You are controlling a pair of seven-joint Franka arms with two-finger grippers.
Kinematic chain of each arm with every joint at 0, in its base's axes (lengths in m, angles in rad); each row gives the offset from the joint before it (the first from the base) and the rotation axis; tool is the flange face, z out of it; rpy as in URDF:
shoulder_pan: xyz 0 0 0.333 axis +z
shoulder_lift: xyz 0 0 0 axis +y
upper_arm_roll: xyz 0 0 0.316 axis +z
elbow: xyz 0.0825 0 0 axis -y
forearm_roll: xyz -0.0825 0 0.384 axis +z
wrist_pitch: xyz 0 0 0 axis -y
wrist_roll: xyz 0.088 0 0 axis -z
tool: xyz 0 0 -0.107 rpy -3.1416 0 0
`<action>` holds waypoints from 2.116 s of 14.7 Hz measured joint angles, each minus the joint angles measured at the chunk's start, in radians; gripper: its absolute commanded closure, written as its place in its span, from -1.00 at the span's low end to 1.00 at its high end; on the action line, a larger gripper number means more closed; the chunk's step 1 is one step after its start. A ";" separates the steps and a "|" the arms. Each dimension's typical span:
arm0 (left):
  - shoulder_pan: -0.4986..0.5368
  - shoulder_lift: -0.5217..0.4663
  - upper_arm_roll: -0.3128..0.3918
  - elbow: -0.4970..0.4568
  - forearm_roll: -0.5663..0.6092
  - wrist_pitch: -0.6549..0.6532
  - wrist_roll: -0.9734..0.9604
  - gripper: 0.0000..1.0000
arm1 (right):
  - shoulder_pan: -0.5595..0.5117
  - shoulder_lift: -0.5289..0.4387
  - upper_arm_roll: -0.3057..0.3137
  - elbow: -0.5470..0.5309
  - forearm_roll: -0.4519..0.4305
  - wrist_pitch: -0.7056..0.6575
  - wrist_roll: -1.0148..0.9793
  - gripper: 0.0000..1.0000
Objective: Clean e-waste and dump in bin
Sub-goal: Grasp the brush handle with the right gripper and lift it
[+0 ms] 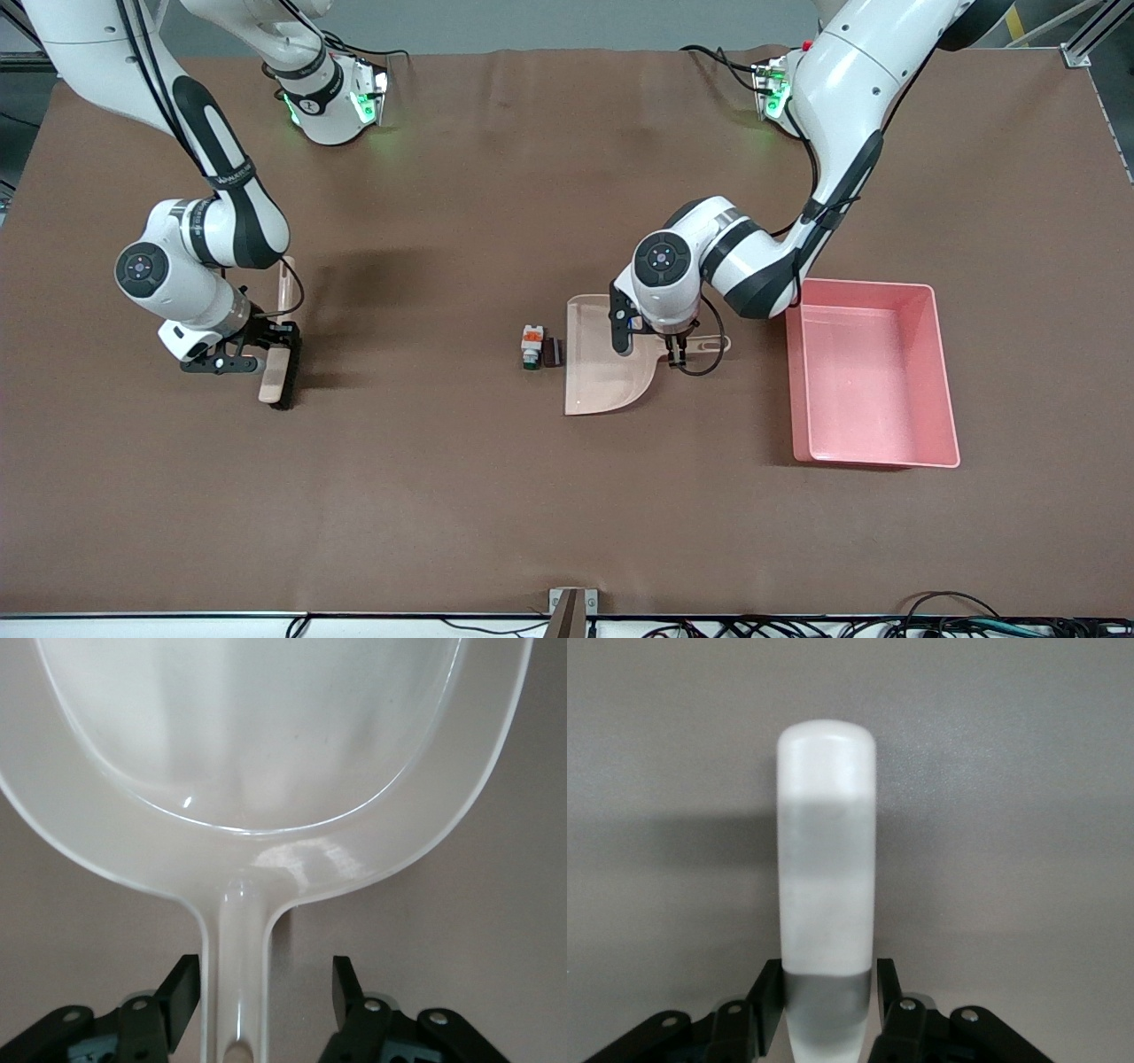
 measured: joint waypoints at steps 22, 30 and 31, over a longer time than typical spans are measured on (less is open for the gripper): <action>-0.011 0.042 -0.002 0.025 0.085 0.061 0.003 0.91 | 0.353 -0.047 0.018 0.067 0.001 -0.179 0.416 0.99; -0.024 0.043 -0.002 0.055 0.085 -0.035 0.003 1.00 | 0.522 -0.032 0.018 0.082 0.001 -0.092 0.685 0.99; -0.036 0.043 -0.001 0.071 0.085 -0.071 0.003 1.00 | 0.537 -0.019 0.018 0.082 0.001 -0.069 0.711 0.99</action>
